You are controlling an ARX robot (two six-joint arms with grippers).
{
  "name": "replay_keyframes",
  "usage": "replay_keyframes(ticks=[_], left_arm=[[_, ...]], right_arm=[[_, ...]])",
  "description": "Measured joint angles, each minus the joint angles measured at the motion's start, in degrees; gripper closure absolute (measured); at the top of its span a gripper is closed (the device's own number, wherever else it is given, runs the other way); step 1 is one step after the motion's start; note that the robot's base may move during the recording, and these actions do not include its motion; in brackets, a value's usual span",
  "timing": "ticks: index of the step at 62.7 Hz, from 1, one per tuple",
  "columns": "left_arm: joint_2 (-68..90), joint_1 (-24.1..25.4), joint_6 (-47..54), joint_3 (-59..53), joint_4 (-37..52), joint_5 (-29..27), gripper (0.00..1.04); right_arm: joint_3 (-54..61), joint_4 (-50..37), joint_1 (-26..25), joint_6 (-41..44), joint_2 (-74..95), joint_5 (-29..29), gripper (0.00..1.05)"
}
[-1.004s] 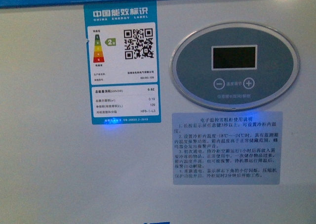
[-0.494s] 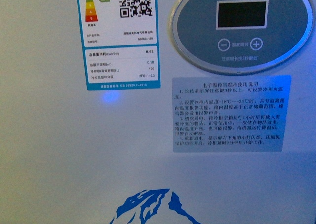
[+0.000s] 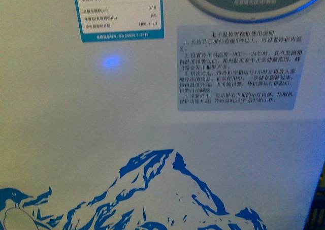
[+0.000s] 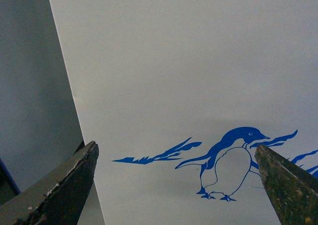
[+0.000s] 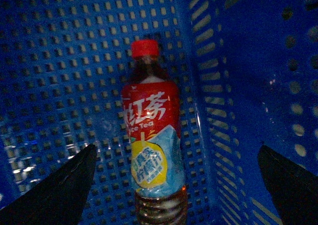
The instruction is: Put drink in fridge
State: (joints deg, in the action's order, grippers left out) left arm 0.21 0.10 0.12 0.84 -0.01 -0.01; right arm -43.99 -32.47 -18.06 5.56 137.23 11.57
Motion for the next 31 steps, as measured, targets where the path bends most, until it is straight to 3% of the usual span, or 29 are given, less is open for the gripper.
replay_keyframes(ticks=[10, 31], left_arm=[[0.0, 0.0, 0.0, 0.0, 0.0, 0.0, 0.08], [0.0, 0.0, 0.0, 0.0, 0.0, 0.0, 0.08]], right_arm=[[-5.9, -4.0, -0.1, 0.7, 10.7, -0.1, 0.07], [-15.9, -3.1, -0.6, -1.1, 23.6, -2.9, 0.07]])
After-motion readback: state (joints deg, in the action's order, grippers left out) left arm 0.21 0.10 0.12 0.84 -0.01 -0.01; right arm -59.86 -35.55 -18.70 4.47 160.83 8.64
